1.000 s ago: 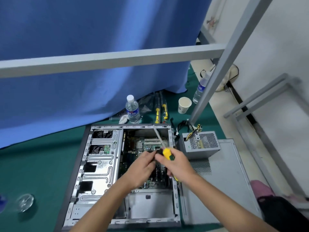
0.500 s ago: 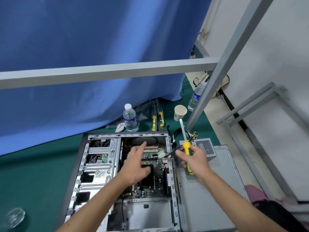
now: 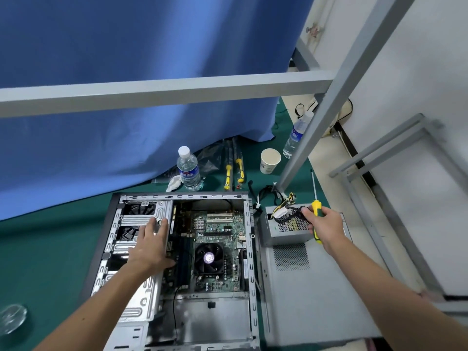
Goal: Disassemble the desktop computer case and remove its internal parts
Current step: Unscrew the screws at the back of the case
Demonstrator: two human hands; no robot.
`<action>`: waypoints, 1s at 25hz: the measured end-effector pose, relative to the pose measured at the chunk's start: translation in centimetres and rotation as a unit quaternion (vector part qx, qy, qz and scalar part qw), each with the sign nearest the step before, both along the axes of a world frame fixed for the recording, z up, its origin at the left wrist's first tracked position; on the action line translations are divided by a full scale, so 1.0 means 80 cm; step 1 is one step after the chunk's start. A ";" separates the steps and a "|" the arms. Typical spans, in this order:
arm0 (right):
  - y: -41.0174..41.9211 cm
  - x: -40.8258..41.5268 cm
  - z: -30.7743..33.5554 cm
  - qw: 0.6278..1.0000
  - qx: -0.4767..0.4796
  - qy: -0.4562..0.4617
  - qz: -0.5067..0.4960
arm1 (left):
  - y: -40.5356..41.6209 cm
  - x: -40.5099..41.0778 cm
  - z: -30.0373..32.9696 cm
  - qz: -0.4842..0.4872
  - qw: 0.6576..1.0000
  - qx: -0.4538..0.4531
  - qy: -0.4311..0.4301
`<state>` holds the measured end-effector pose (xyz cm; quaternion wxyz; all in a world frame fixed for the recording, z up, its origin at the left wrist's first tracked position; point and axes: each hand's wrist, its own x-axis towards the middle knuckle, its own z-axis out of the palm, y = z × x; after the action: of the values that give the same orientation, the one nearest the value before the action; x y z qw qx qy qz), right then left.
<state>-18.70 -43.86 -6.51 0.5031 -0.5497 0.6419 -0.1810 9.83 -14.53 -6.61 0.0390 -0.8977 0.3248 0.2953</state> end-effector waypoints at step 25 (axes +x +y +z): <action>0.190 0.117 0.034 0.890 -0.156 0.161 0.396 | 0.048 0.038 -0.036 -0.094 0.988 -0.105 -0.067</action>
<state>-9.36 -28.68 -3.83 0.3302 -0.8515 0.4065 0.0263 12.90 -10.69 -9.49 -0.0061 -0.8800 0.4337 0.1936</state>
